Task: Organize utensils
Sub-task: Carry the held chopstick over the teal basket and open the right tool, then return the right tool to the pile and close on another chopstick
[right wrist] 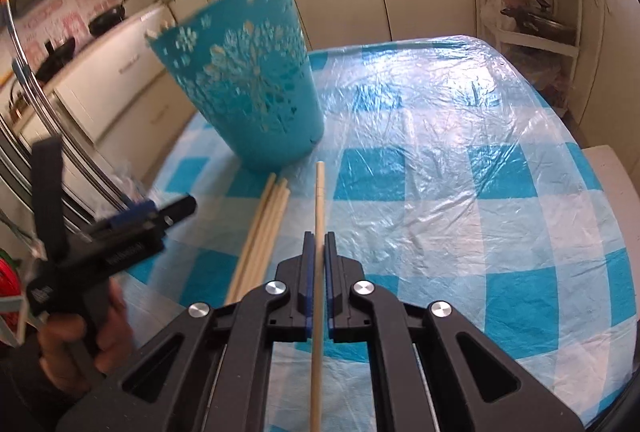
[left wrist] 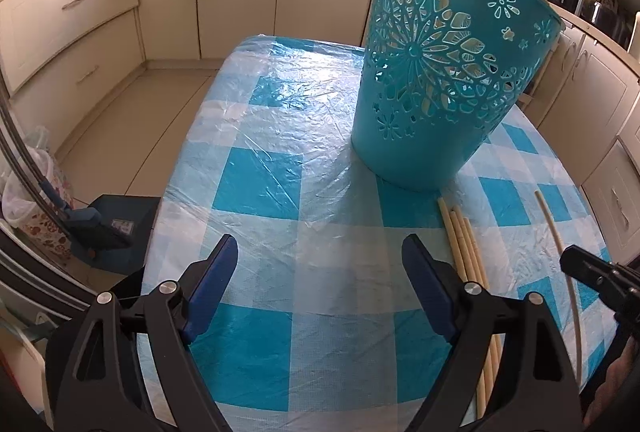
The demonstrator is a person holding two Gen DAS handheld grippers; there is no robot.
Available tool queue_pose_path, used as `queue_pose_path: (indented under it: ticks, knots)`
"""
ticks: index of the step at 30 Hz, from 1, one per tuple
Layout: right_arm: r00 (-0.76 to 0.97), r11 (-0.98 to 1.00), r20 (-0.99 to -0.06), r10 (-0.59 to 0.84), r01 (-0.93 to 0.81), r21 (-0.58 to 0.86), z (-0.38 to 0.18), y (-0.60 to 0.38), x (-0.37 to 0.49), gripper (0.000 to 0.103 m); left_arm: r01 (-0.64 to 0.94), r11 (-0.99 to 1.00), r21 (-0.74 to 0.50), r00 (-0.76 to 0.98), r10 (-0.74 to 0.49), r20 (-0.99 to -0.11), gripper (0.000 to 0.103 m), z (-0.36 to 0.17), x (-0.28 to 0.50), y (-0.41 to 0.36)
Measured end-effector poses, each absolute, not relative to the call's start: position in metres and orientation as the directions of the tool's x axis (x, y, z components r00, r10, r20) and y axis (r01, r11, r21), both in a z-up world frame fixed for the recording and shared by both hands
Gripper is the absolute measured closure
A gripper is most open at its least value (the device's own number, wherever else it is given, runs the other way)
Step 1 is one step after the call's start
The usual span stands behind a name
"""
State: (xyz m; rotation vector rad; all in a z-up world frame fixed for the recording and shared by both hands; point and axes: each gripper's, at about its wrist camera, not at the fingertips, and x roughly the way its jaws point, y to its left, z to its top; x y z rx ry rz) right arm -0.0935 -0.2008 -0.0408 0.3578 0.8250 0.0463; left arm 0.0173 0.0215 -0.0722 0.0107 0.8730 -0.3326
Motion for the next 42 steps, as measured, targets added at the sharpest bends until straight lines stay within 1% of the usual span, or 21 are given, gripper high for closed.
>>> queue_pose_path:
  ticks: [3, 11, 17, 21, 24, 28, 32, 38, 42]
  knots:
    - [0.718, 0.918, -0.663, 0.211, 0.088, 0.386, -0.026, -0.203, -0.094, 0.098, 0.285, 0.949, -0.133, 0.592, -0.283, -0.755, 0.023, -0.073, 0.019, 0.023]
    - [0.812, 0.898, -0.525, 0.254, 0.004, 0.44, 0.027, -0.202, -0.086, 0.098, 0.285, 0.95, -0.131, 0.59, -0.281, -0.757, 0.022, -0.073, 0.02, 0.024]
    - [0.891, 0.89, -0.365, 0.271, -0.087, 0.448, 0.082, -0.197, -0.049, 0.098, 0.284, 0.95, -0.128, 0.592, -0.279, -0.756, 0.022, -0.074, 0.019, 0.023]
    - [0.941, 0.887, -0.235, 0.244, -0.118, 0.446, 0.112, -0.193, -0.013, 0.098, 0.286, 0.949, -0.13, 0.59, -0.282, -0.757, 0.022, -0.073, 0.019, 0.023]
    - [0.96, 0.893, -0.183, 0.21, -0.112, 0.435, 0.12, -0.193, 0.013, 0.098, 0.288, 0.948, -0.138, 0.589, -0.289, -0.755, 0.022, -0.073, 0.019, 0.024]
    - [0.968, 0.908, -0.187, 0.166, -0.076, 0.412, 0.111, -0.192, 0.044, 0.098, 0.288, 0.944, -0.158, 0.586, -0.305, -0.751, 0.022, -0.073, 0.02, 0.027]
    - [0.959, 0.92, -0.242, 0.146, -0.042, 0.39, 0.091, -0.192, 0.06, 0.097, 0.285, 0.942, -0.178, 0.583, -0.318, -0.748, 0.022, -0.074, 0.021, 0.032]
    - [0.941, 0.933, -0.312, 0.133, -0.013, 0.358, 0.065, -0.194, 0.059, 0.097, 0.28, 0.94, -0.194, 0.582, -0.327, -0.745, 0.022, -0.074, 0.023, 0.035]
    - [0.926, 0.938, -0.342, 0.158, -0.033, 0.345, 0.058, -0.19, 0.048, 0.096, 0.274, 0.942, -0.193, 0.581, -0.322, -0.747, 0.022, -0.075, 0.023, 0.035]
